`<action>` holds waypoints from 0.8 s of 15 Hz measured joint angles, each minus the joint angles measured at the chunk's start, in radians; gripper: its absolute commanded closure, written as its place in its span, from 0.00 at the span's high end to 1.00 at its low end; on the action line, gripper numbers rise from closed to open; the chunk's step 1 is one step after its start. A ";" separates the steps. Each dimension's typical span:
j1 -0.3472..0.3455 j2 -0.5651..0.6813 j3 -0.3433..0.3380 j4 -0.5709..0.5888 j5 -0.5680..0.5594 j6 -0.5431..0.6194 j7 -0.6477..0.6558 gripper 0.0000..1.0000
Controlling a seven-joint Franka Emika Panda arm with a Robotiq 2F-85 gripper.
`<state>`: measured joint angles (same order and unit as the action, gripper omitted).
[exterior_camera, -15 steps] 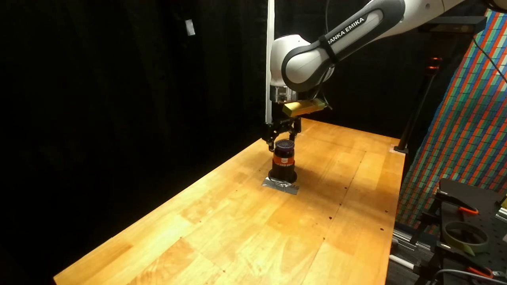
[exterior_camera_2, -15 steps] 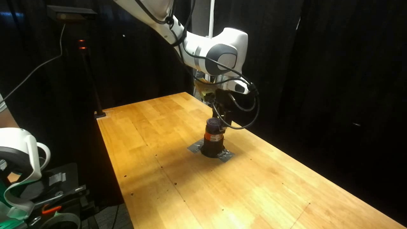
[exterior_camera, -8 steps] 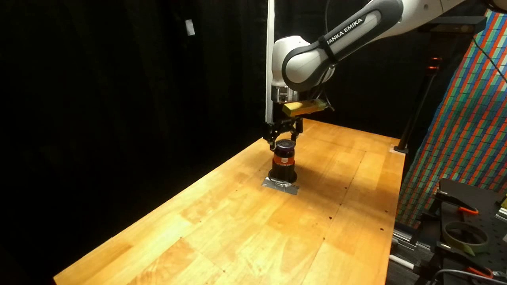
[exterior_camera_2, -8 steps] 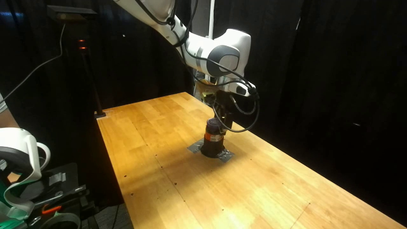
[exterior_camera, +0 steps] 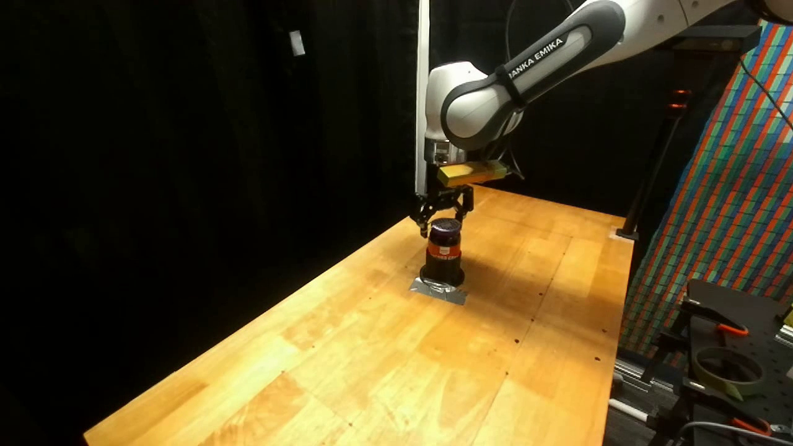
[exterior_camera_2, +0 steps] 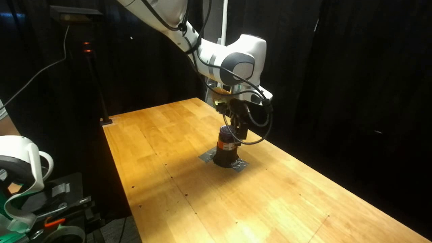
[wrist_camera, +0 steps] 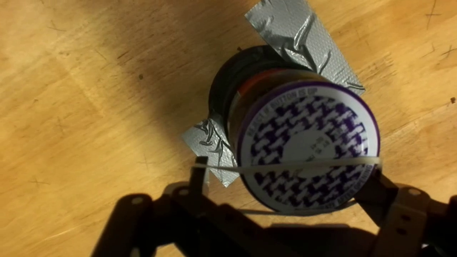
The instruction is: Put the rubber band on the jar.
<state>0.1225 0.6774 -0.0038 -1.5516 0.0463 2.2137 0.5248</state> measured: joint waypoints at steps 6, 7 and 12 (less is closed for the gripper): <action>0.005 0.001 -0.018 0.000 0.000 0.027 0.039 1.00; 0.006 0.001 -0.024 -0.001 0.000 0.036 0.047 1.00; 0.007 0.003 -0.024 -0.012 0.003 0.038 0.051 1.00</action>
<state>0.1294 0.6805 -0.0283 -1.5632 0.0495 2.2516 0.5755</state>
